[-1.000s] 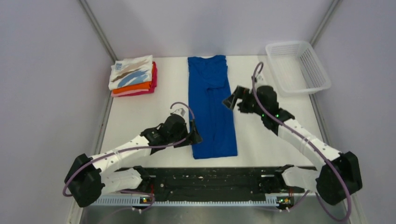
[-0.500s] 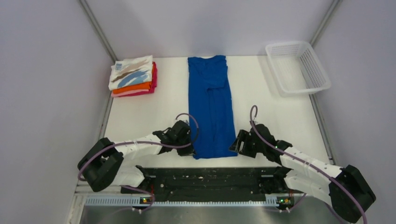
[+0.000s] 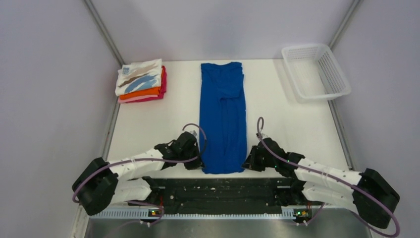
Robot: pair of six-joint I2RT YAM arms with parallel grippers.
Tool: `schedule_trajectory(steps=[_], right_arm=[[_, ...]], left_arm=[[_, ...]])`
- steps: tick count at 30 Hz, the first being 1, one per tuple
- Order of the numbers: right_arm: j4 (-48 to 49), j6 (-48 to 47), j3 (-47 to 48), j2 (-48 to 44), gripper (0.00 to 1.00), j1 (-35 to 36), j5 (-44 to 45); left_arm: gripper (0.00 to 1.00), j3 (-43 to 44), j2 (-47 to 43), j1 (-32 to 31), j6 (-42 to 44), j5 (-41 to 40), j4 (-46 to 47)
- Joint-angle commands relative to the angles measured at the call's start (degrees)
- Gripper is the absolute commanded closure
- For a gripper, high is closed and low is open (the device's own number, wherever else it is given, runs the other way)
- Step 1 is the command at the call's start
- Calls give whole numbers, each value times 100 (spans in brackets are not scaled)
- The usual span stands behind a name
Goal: Fold and stack the t-shirts
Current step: Grab the bottom of the folded rectangular tshirt with both arms, then fold the folded rectangular tshirt in 1/3 of the way
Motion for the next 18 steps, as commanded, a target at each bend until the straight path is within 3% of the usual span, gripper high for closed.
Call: schedule_trajectory(steps=[1, 5, 9, 13, 18], right_arm=[[-606, 589, -109, -850, 100, 682, 143], [-629, 1009, -178, -1436, 100, 980, 127], [-608, 815, 157, -1510, 100, 976, 686], [-467, 602, 613, -1115, 100, 697, 1315], [421, 244, 900, -548, 100, -376, 700]], left_arm=[[100, -312, -694, -61, -81, 473, -209], [100, -349, -1219, -86, -126, 773, -322], [100, 13, -1414, -80, 4, 403, -157], [100, 685, -857, 259, 309, 18, -14], [100, 1570, 219, 1072, 690, 217, 134]])
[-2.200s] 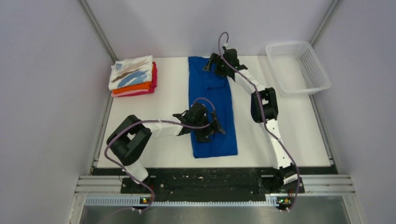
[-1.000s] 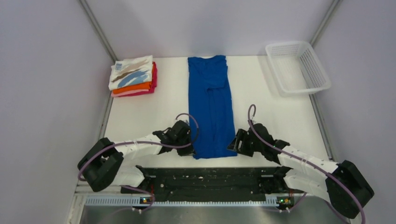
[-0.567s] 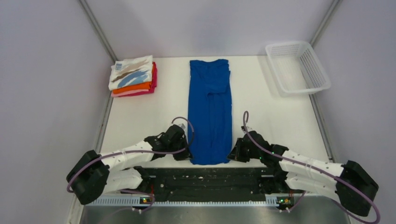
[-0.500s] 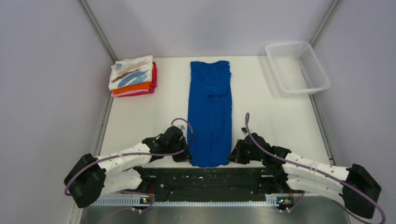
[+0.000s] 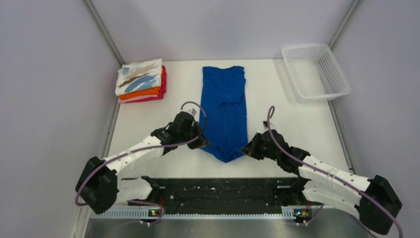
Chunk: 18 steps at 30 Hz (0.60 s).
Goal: Fold and stack the t-shirts
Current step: Fold the folded rectangular tshirt in 1/3 of the way
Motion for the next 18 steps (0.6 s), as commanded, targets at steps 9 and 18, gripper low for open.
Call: schedule_trajectory(steps=[9, 18], right_arm=[[1700, -1317, 1872, 2284, 100, -2221, -836], [2369, -1519, 2994, 4270, 100, -2978, -1654]], left_arm=[[100, 2645, 2636, 1766, 1162, 1078, 294], [95, 3975, 4123, 2348, 1396, 1427, 191]])
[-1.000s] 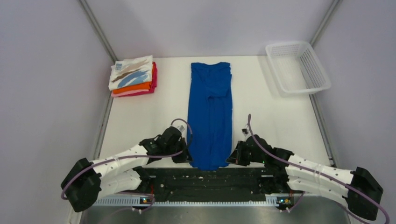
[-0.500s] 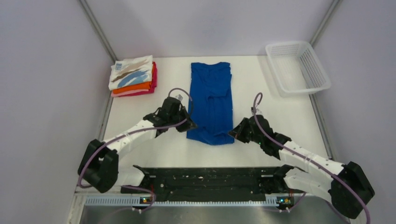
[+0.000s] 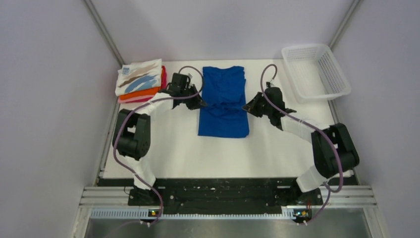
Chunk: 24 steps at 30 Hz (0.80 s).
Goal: Fold and stack the t-shirts
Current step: Fold the folded rectangular tshirt in 1/3 of the way
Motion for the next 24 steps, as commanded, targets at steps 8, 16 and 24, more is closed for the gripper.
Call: schedule_trajectory(steps=[8, 16, 24], right_arm=[[1108, -171, 908, 1670, 98, -479, -634], [370, -975, 1549, 1932, 38, -585, -710], [155, -959, -219, 198, 34, -343, -471]], left_arm=[[75, 1043, 1125, 353, 400, 81, -140], [2, 1215, 837, 501, 671, 21, -466], [1, -861, -634, 488, 615, -202, -220]])
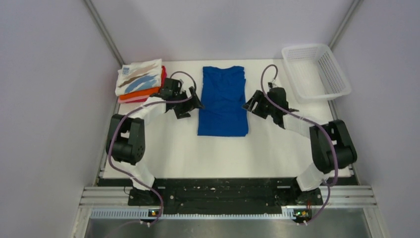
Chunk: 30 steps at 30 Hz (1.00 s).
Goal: Fold and stack the t-shirts
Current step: Fold the folded rectangular tshirt in 1/3 of the way, then grab one side of the 2/3 rectangular tshirt with both arms
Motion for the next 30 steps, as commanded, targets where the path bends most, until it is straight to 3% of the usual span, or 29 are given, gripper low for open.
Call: schedule_trajectory(steps=[1, 6, 16, 18, 21, 24, 30], right_arm=[[-262, -195, -847, -953, 34, 263, 26], [-470, -123, -1441, -1184, 38, 635, 137], [-414, -9, -1604, -787, 53, 808, 237], [-396, -52, -1577, -641, 55, 813, 238], [-388, -85, -1517, -474, 62, 827, 166], [-433, -114, -1481, -443, 98, 841, -37], [-1245, -85, -1923, -1329, 100, 1064, -268]], left_arm=[[1, -1009, -820, -14, 11, -61, 205], [9, -1657, -930, -97, -94, 52, 398], [44, -1605, -205, -435, -203, 170, 620], [59, -1583, -77, -445, -199, 126, 611], [99, -1547, 18, -445, -213, 47, 601], [100, -1548, -48, -453, -190, 54, 623], [100, -2408, -1098, -581, -64, -6, 304]])
